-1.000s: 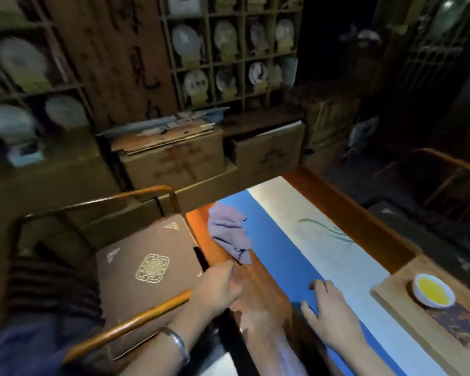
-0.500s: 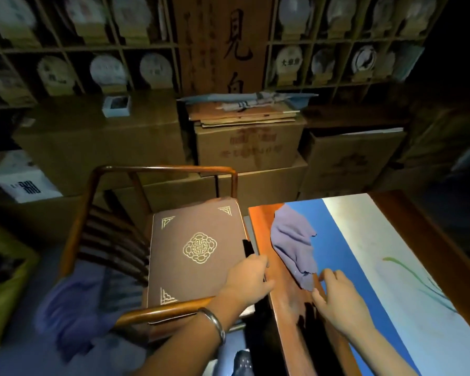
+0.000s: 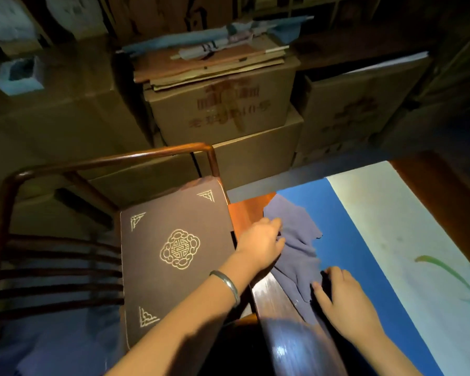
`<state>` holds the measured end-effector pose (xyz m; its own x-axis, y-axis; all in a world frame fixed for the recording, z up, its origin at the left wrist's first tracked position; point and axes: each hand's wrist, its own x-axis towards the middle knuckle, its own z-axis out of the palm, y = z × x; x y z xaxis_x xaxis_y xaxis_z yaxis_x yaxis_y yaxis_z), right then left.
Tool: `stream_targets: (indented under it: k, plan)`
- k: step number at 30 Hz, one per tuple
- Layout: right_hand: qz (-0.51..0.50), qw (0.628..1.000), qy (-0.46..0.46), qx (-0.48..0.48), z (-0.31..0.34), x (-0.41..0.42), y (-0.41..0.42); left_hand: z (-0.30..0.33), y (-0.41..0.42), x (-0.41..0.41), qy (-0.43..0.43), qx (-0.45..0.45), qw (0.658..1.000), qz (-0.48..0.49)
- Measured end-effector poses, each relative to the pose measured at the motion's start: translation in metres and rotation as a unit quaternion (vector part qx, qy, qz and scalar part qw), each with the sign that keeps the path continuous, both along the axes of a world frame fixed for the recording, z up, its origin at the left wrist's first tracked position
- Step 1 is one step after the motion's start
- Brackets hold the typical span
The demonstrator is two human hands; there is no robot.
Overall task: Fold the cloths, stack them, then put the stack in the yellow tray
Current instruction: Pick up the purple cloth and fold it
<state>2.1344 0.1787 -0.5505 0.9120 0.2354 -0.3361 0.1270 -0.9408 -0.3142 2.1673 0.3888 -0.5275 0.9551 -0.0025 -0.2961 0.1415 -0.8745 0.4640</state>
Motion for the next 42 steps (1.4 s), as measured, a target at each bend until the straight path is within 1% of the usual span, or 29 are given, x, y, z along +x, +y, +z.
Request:
stream_targets:
  k: [3,6,9,11,13,16,19,20,22,24,26,28,32,35,37,39,42]
  plan:
    - [-0.034,0.999,0.017,0.026,-0.007,0.007,0.012,-0.001,0.006,0.035,-0.007,0.012,0.999,-0.046]
    - [-0.088,0.992,0.061,0.062,-0.013,0.016,0.020,-0.004,0.000,0.061,-0.007,0.029,0.996,-0.086]
    - [-0.142,0.981,0.084,0.100,-0.019,0.024,0.029,-0.013,-0.008,0.081,-0.004,0.056,0.986,-0.159]
    - [-0.141,0.982,0.066,0.106,-0.023,0.027,0.032,-0.022,-0.012,0.092,0.009,0.079,0.972,-0.220]
    - [-0.112,0.987,0.031,0.111,-0.027,0.027,0.033,-0.031,-0.013,0.101,0.023,0.096,0.962,-0.254]
    - [-0.095,0.985,0.000,0.144,-0.030,0.024,0.032,-0.044,-0.013,0.107,0.025,0.128,0.955,-0.268]
    - [-0.122,0.979,0.016,0.163,-0.030,0.020,0.028,-0.046,-0.012,0.106,0.017,0.127,0.955,-0.267]
    - [-0.131,0.977,0.027,0.166,-0.029,0.018,0.026,-0.044,-0.011,0.104,0.011,0.114,0.958,-0.263]
    - [-0.143,0.973,0.042,0.179,-0.024,0.013,0.019,-0.037,-0.005,0.099,0.005,0.060,0.969,-0.241]
    - [-0.155,0.967,0.059,0.193,-0.015,0.009,0.010,-0.031,0.001,0.093,0.015,-0.049,0.980,-0.194]
    - [-0.171,0.964,0.078,0.186,-0.001,0.003,0.000,-0.020,0.006,0.086,0.022,-0.146,0.980,-0.132]
    - [-0.187,0.962,0.072,0.185,0.015,-0.005,-0.012,-0.007,0.007,0.080,0.017,-0.196,0.975,-0.100]
    - [-0.219,0.953,0.017,0.207,0.053,-0.030,-0.038,0.027,0.000,0.078,0.010,-0.262,0.963,-0.062]
    - [-0.274,0.938,-0.015,0.212,0.086,-0.053,-0.063,0.057,-0.019,0.079,0.019,-0.278,0.958,-0.074]
    - [-0.307,0.926,-0.045,0.215,0.110,-0.073,-0.082,0.080,-0.041,0.076,0.017,-0.273,0.955,-0.119]
    - [-0.332,0.916,-0.085,0.207,0.134,-0.098,-0.101,0.101,-0.071,0.070,0.019,-0.286,0.943,-0.170]
    - [-0.386,0.892,-0.141,0.187,0.169,-0.146,-0.132,0.131,-0.123,0.055,0.018,-0.317,0.927,-0.200]
